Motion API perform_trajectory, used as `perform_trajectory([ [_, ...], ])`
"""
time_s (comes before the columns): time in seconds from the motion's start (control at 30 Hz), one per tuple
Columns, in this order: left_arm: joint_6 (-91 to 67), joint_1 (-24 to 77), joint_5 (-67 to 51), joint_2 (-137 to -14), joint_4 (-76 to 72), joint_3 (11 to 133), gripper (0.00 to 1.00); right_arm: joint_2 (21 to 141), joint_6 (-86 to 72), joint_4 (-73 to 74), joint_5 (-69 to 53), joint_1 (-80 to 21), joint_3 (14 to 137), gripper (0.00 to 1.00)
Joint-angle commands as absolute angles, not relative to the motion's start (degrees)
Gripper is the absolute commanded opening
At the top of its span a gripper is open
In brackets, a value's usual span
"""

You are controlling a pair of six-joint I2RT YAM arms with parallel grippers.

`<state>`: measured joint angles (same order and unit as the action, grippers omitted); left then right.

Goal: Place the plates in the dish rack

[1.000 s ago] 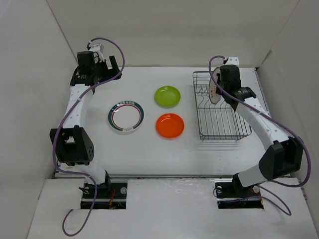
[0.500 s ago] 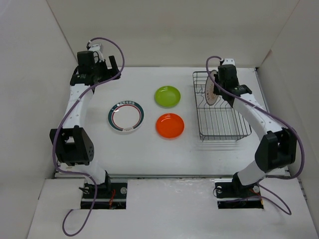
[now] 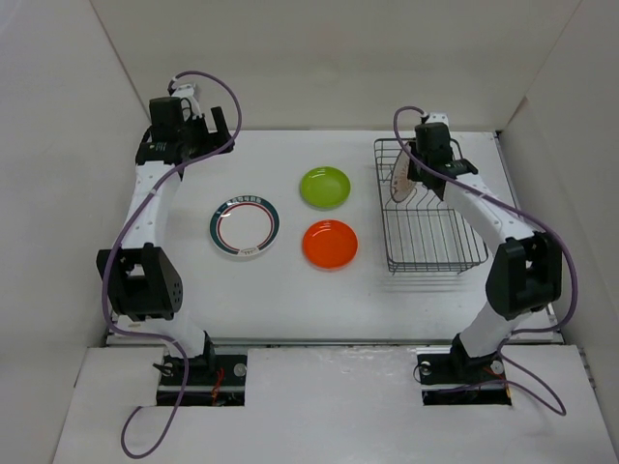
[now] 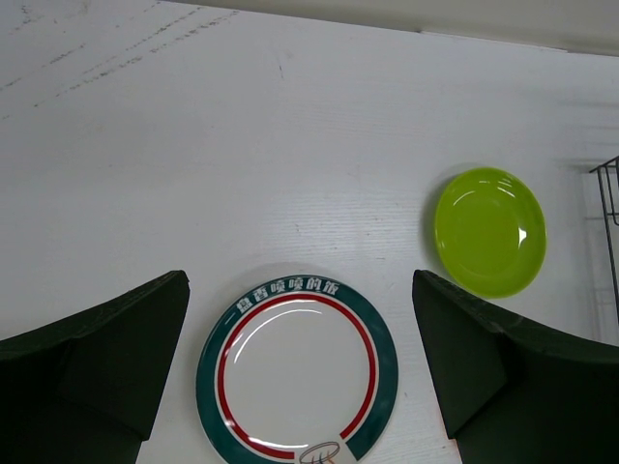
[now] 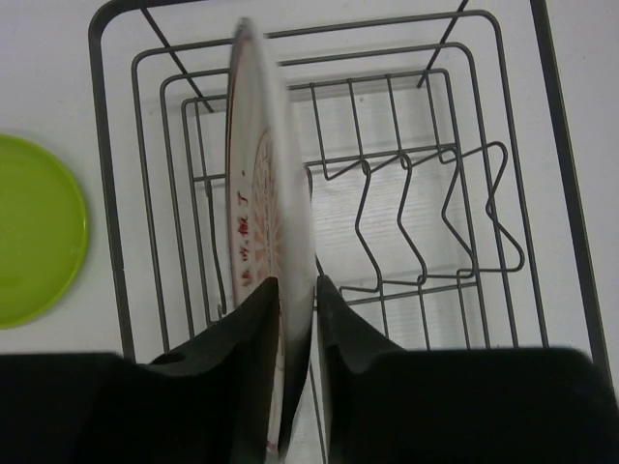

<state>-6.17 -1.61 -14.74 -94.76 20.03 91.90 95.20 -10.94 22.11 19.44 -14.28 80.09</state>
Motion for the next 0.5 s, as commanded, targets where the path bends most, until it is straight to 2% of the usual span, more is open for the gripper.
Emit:
perform_trajectory([
  [0.0,-5.3,-1.6,-14.9,-94.4,19.7,95.0,1.0,96.3,-11.2,19.2,20.8,-13.9,84.0,0.29],
  [0.03,-5.3,-1.6,-15.4,-94.9,19.7,95.0,1.0,96.9,-11.2,19.7,20.8,-13.9,84.7,0.38],
  [0.07,-4.8,-1.6,-16.1,-94.9,19.7,95.0,1.0,96.9,-11.2,19.7,20.8,-13.9,84.7,0.38],
  [0.1,-4.7,-1.6,-16.6,-94.9,19.7,95.0,1.0,96.9,-11.2,19.7,20.8,-13.9,85.2,0.47],
  [0.3,-3.3,-1.6,-24.9,-96.8,19.7,95.0,1.0,96.3,-11.2,21.1,22.3,-14.9,87.5,0.6],
  [0.33,-2.7,-1.0,-26.3,-96.9,19.7,95.5,1.0,95.1,-11.2,21.9,23.2,-14.9,88.1,0.71],
  [0.37,-2.7,-1.0,-28.8,-98.3,20.2,96.2,1.0,94.4,-11.2,22.6,24.0,-14.9,88.7,0.75],
  [0.4,-1.9,0.9,-29.4,-99.2,21.1,96.9,1.0,93.6,-11.2,23.1,25.4,-15.6,88.7,0.84],
  [0.43,-0.8,2.1,-29.4,-100.1,21.7,98.6,1.0,92.8,-11.2,24.4,26.2,-15.6,89.5,0.97],
  [0.47,-0.3,3.2,-30.3,-101.1,22.2,99.4,1.0,91.0,-11.2,25.0,26.9,-16.2,90.0,1.0],
])
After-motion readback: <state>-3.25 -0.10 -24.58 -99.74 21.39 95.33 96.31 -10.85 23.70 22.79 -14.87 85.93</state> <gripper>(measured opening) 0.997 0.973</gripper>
